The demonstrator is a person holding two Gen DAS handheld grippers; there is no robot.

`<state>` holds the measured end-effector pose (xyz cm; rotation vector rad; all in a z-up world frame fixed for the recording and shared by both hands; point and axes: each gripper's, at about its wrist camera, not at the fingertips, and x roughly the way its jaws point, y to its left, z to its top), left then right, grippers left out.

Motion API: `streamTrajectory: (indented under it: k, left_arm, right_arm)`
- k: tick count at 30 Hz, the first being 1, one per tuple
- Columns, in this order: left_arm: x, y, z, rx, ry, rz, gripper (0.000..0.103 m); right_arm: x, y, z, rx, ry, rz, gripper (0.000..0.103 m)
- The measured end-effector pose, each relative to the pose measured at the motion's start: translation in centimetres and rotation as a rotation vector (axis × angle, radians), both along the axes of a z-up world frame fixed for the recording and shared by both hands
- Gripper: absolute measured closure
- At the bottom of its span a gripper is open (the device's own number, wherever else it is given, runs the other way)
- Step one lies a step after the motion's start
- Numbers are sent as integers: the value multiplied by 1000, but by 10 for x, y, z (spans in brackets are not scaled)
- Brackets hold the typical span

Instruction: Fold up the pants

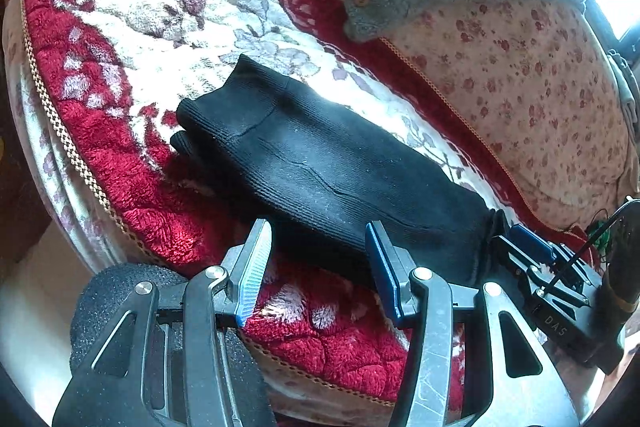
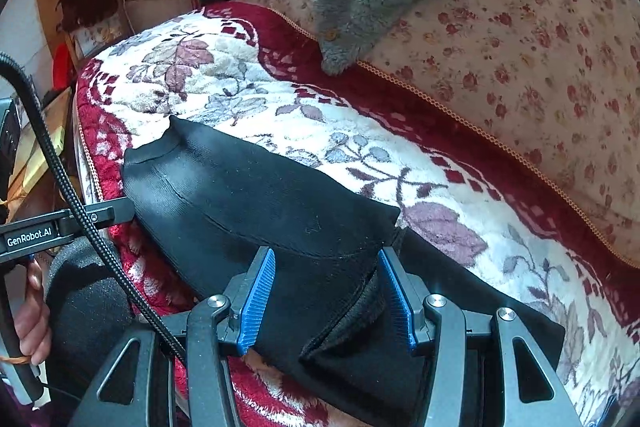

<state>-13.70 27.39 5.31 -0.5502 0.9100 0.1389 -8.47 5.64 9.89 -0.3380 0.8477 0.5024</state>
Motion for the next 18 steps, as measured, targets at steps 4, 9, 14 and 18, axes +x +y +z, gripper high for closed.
streamTrajectory:
  k: [4, 9, 14, 18]
  left_arm:
    - [-2, 9, -2, -24, 5, 16, 54]
    - [-12, 28, -4, -75, 9, 67, 54]
    - [-17, 52, -8, -154, 0, 143, 44]
    - [-10, 62, -14, -173, 17, 176, 44]
  right_arm:
    - [3, 6, -3, -9, 8, 11, 52]
    - [17, 18, -3, 39, 59, 60, 52]
    - [46, 49, 5, 158, 139, 176, 49]
    - [72, 88, 4, 231, 222, 262, 44]
